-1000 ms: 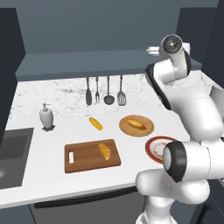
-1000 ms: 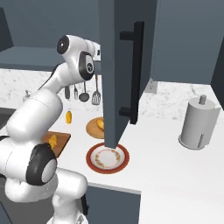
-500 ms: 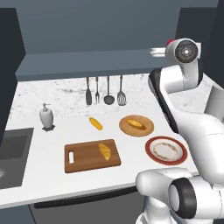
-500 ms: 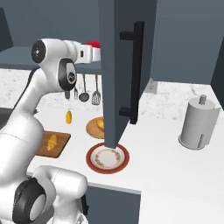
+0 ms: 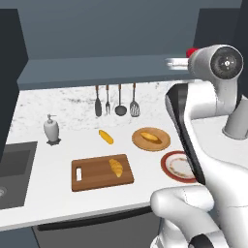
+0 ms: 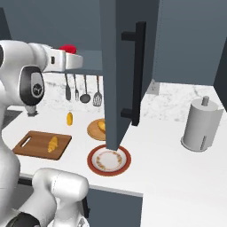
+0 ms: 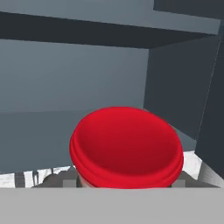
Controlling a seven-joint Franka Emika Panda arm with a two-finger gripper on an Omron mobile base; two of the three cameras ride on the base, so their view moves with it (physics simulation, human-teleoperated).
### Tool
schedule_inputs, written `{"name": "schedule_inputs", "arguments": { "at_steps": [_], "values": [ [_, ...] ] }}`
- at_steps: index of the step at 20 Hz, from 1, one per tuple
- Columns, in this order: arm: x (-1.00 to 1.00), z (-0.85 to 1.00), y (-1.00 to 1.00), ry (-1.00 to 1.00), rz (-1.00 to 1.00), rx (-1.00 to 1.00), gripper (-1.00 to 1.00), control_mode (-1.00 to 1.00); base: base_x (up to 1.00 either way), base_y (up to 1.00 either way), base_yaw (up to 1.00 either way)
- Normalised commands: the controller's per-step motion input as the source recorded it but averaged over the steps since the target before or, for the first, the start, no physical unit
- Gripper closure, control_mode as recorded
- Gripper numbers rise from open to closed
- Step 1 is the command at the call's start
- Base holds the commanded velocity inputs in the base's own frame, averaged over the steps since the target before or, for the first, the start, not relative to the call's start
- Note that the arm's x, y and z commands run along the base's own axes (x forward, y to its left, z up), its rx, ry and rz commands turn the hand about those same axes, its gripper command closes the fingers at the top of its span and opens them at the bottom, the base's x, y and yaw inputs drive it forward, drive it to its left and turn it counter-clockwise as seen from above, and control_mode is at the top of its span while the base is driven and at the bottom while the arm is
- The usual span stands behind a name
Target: From the different types of pastries on the counter, select a croissant and place it on the cutting board. Then retrieve a jar of jam from the cabinet and place it alongside the croissant on the cutting board.
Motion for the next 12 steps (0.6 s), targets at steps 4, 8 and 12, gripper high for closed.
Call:
{"name": "schedule_inputs", "arguments": {
  "at_steps": [4,8,12],
  "values": [
    [-1.00,0.00,0.47,0.00,0.08,0.04,1.00,-1.00,0.00,0.00,0.00],
    [-1.00,0.00,0.53,0.00,0.12,0.01,1.00,-1.00,0.00,0.00,0.00],
    [-1.00,0.00,0.56,0.00,0.14,0.00,1.00,-1.00,0.00,0.00,0.00]
  ]
}}
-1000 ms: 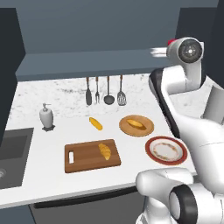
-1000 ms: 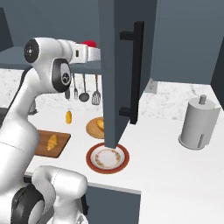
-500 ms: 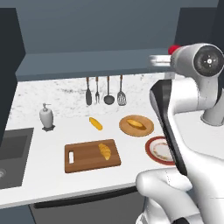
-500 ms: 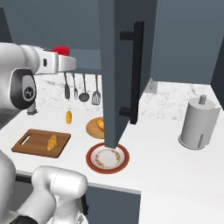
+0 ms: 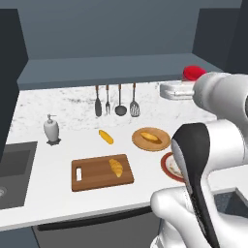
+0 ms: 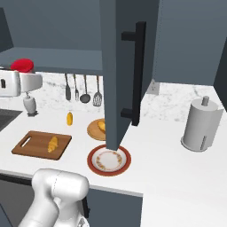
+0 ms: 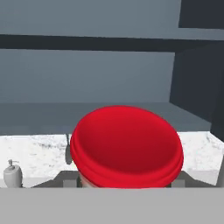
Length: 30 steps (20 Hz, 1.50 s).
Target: From the different types of pastries on the counter, select a croissant and place it on the cutting board. Then retrieve a jar of jam from the cabinet and place it alongside the croissant on the cutting board.
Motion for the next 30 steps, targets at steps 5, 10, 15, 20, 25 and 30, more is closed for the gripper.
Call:
{"name": "schedule_inputs", "arguments": {
  "at_steps": [5,10,15,20,25,30],
  "values": [
    [-1.00,0.00,0.56,0.00,0.13,0.00,1.00,-1.00,0.00,0.00,0.00],
    [-1.00,-0.02,0.46,0.08,0.13,0.02,1.00,-1.00,0.00,0.00,0.00],
    [-0.89,-0.03,0.29,0.11,0.16,0.05,1.00,-1.00,0.00,0.00,0.00],
    [-0.15,-0.05,0.02,0.20,0.19,0.07,1.00,-1.00,0.00,0.00,0.00],
    [0.21,-0.16,0.00,0.20,0.24,0.03,1.00,-1.00,0.00,0.00,0.00],
    [0.14,-0.38,0.01,0.14,0.21,0.00,1.00,-1.00,0.00,0.00,0.00]
  ]
}}
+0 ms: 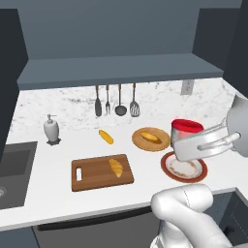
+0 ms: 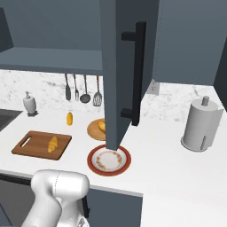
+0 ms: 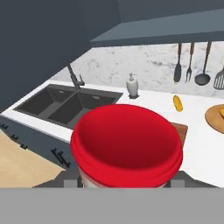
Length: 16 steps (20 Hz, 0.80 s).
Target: From the different types of pastries on the counter, select a croissant and place it on the cutting board. Then retrieve a jar of jam from the cabinet and place it alongside the croissant on the cutting board.
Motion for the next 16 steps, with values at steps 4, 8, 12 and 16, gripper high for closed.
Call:
{"name": "schedule_inputs", "arguments": {
  "at_steps": [4,8,12,16],
  "values": [
    [0.11,-0.52,0.21,0.12,0.05,0.00,1.00,-1.00,0.00,0.00,0.00],
    [0.00,-0.36,0.06,0.00,-0.03,-0.02,1.00,-1.00,0.00,0.00,0.00],
    [-0.01,-0.16,0.00,-0.02,-0.13,-0.06,1.00,-1.00,0.00,0.00,0.00],
    [0.23,-0.14,0.00,0.14,-0.11,-0.02,1.00,-1.00,0.00,0.00,0.00]
  ]
}}
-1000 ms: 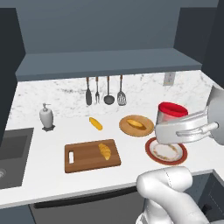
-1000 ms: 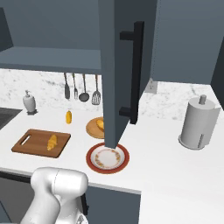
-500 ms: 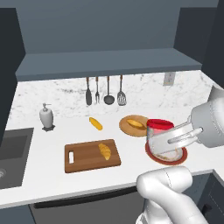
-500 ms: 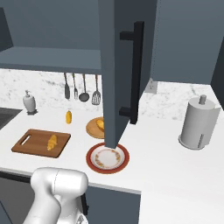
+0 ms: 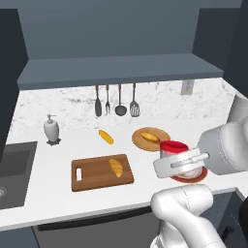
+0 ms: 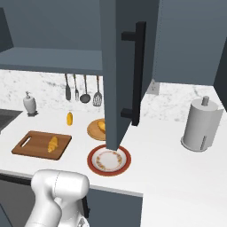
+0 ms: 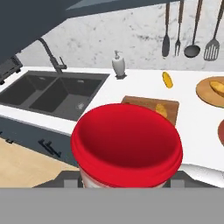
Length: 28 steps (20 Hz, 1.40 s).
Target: From the different types of pastries on the counter, select a croissant and place it on the cutting board. Then retrieve a jar of jam from the cabinet and place it alongside the croissant on the cutting board.
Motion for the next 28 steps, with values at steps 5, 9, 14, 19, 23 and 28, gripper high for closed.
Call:
{"name": "schedule_inputs", "arguments": {
  "at_steps": [5,9,14,19,23,28],
  "values": [
    [0.64,-0.26,0.00,0.24,-0.09,-0.01,1.00,-1.00,0.00,0.00,0.00],
    [0.20,-0.55,0.07,0.03,-0.10,-0.07,1.00,-1.00,0.00,0.00,0.00],
    [0.19,-0.34,0.14,-0.01,-0.08,-0.13,1.00,-1.00,0.00,0.00,0.00],
    [0.63,-0.24,0.16,0.00,-0.05,-0.11,1.00,-1.00,0.00,0.00,0.00],
    [0.84,-0.27,0.32,0.00,-0.01,-0.12,1.00,-1.00,0.00,0.00,0.00],
    [0.82,-0.68,0.40,0.04,0.00,-0.10,1.00,-1.00,0.00,0.00,0.00]
  ]
}}
